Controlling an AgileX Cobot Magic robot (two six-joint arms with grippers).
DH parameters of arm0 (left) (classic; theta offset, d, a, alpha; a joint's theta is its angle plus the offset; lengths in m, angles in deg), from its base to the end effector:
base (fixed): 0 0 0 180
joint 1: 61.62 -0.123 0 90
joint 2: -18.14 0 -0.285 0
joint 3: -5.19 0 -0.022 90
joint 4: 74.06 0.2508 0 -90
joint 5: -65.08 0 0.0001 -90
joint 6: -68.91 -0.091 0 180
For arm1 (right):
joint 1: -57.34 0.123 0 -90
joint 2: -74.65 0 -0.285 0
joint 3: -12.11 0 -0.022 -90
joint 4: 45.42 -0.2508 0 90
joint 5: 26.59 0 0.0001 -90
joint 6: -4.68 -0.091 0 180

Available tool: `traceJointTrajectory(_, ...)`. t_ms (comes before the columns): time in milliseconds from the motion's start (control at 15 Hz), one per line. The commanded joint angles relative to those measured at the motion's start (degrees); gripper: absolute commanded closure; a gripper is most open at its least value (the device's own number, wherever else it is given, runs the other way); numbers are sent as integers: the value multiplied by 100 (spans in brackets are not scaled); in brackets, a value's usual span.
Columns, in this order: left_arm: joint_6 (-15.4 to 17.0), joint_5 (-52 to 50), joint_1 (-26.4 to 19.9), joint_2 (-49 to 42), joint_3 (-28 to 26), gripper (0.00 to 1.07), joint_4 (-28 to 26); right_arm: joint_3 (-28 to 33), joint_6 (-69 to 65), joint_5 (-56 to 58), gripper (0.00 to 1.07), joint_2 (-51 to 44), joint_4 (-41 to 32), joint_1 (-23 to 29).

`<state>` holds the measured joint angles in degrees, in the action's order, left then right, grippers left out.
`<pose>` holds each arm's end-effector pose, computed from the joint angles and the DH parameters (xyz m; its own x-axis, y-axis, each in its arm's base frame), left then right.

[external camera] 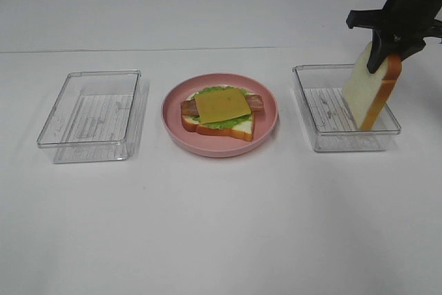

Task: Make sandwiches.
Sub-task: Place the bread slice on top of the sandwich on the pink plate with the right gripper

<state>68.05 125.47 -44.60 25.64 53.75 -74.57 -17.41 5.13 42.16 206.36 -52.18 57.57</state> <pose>-0.0053 0.0009 0.2779 -0.4227 0.1405 -0.8953 0.3038 0.9527 0.0061 0.4537 0.0118 0.2150 -0.9873 0.0309 -0.1559 0.0131 0.9934 0.1138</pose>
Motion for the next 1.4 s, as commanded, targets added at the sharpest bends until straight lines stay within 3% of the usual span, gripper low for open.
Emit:
traceJointTrajectory(67,11,-57,6,-115,11,21,-11,-23,189,23,107,-447,-653,-6)
traceJointTrajectory(400,11,-57,6,-115,11,21,-11,120,1083,-17,107,-630,-2899,0)
traceJointTrajectory(467,11,-57,6,-115,11,21,-11,327,1301,-120,107,-630,-3438,0)
traceJointTrajectory(533,11,-57,6,-115,11,21,-11,922,1839,-413,107,-630,-4572,0)
traceJointTrajectory(800,11,-57,6,-115,11,21,-11,2097,2905,-1106,107,-619,-6515,229)
traceJointTrajectory(1200,11,-57,6,-115,11,21,-11,2441,3054,-2389,107,-344,-7105,1312)
traceJointTrajectory(1400,11,-57,6,-115,11,21,-11,2441,3042,-2578,107,74,-7363,1461)
